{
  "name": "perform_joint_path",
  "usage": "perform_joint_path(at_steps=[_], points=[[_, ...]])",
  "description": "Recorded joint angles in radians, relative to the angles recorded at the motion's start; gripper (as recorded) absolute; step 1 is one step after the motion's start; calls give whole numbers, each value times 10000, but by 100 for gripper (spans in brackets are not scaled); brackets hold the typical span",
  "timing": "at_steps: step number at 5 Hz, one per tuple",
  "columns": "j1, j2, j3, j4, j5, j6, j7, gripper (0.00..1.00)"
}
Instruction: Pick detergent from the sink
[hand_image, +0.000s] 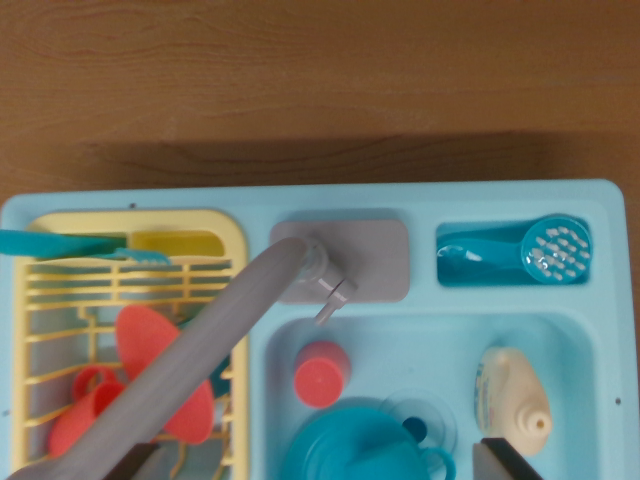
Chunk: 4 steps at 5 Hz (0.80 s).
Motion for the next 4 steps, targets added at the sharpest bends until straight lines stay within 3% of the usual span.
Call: perform_joint_path(at_steps=[1,2,3,4], points=[[-74,117,-65,-316,18,-398,-185,0],[-74,117,-65,-316,18,-398,-185,0],[-148,235,-130,-635,37,-800,-372,0],[-148,235,-130,-635,37,-800,-372,0]])
